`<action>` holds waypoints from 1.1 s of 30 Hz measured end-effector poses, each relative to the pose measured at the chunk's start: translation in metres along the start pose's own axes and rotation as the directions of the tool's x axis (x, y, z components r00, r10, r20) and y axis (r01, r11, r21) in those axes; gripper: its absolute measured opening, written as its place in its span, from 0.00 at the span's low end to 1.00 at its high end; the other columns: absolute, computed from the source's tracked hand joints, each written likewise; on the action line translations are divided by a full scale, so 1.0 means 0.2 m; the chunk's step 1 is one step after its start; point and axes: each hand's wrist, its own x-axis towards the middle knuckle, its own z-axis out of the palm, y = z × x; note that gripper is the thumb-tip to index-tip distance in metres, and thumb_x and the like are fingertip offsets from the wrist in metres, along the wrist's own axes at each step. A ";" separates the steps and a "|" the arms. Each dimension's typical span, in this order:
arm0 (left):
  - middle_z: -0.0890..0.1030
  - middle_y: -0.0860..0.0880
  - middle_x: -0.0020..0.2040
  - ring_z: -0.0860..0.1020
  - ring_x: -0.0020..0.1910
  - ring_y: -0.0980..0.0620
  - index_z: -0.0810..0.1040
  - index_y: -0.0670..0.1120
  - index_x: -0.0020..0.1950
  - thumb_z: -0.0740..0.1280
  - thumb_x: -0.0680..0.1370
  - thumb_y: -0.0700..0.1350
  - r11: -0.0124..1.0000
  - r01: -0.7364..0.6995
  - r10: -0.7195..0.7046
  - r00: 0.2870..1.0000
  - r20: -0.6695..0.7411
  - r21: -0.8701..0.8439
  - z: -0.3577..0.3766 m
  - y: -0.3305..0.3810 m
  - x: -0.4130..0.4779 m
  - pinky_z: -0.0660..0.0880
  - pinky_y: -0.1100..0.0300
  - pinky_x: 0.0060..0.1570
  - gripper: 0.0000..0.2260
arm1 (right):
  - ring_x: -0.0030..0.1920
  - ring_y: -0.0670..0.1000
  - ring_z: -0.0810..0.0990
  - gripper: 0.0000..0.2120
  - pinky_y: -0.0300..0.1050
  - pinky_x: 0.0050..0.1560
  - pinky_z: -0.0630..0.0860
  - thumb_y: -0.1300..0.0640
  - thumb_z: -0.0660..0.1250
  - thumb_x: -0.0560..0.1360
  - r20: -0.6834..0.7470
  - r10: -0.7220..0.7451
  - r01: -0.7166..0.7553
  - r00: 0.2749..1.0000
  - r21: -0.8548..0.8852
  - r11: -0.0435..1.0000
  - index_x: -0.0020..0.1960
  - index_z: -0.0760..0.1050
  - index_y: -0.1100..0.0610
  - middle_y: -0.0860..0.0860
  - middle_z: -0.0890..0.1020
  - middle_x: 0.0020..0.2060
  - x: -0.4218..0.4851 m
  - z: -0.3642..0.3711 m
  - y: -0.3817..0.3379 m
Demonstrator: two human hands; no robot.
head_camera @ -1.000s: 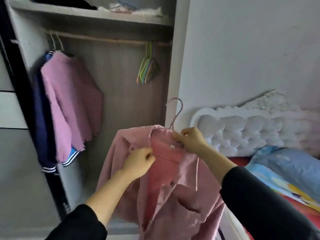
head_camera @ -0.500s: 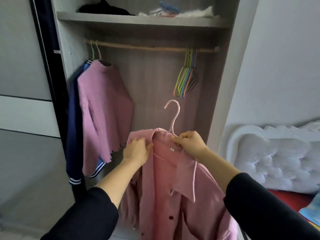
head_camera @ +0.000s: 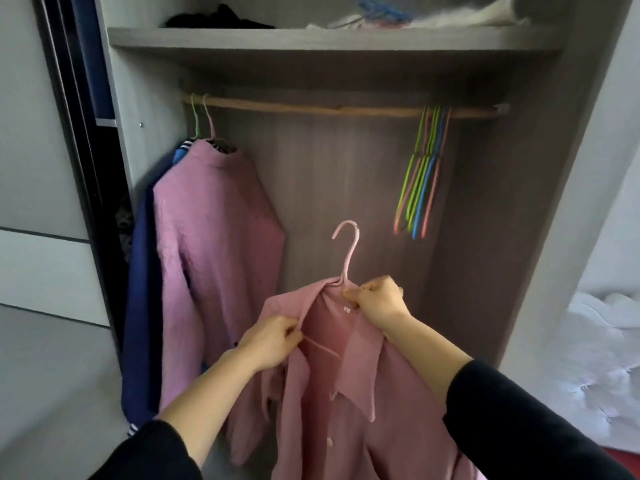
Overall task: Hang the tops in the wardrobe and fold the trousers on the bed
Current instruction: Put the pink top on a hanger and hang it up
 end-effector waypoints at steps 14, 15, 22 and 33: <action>0.71 0.49 0.61 0.67 0.63 0.46 0.77 0.51 0.59 0.63 0.77 0.46 0.963 -0.082 0.156 0.946 -0.284 0.255 -0.68 -0.47 0.86 0.71 0.53 0.58 0.11 | 0.29 0.51 0.71 0.08 0.41 0.32 0.68 0.64 0.67 0.68 -0.004 0.033 -0.032 0.999 0.147 0.989 0.30 0.75 0.60 0.54 0.76 0.28 0.62 0.44 -0.61; 0.71 0.50 0.61 0.66 0.63 0.47 0.77 0.51 0.59 0.63 0.77 0.46 0.952 -0.101 0.197 0.924 -0.328 0.288 -0.76 -0.48 0.90 0.71 0.54 0.58 0.12 | 0.29 0.51 0.72 0.06 0.40 0.30 0.68 0.64 0.66 0.69 -0.031 0.041 -0.036 0.999 0.162 0.986 0.33 0.76 0.61 0.55 0.76 0.30 0.66 0.45 -0.66; 0.71 0.49 0.64 0.63 0.67 0.48 0.77 0.51 0.59 0.64 0.75 0.46 0.897 -0.126 0.347 0.793 -0.500 0.423 -1.28 -0.58 1.22 0.62 0.57 0.64 0.13 | 0.26 0.51 0.69 0.07 0.34 0.22 0.62 0.65 0.65 0.71 -0.176 -0.019 0.066 0.984 0.268 0.961 0.35 0.72 0.60 0.55 0.72 0.28 0.96 0.55 -1.03; 0.65 0.39 0.69 0.61 0.69 0.39 0.58 0.44 0.75 0.65 0.75 0.49 0.945 -0.032 0.205 0.831 -0.517 0.325 -1.62 -0.70 1.51 0.67 0.45 0.64 0.31 | 0.31 0.53 0.74 0.04 0.37 0.24 0.67 0.62 0.64 0.74 -0.281 -0.181 0.242 0.943 0.202 0.949 0.43 0.72 0.63 0.57 0.75 0.35 1.40 0.72 -1.51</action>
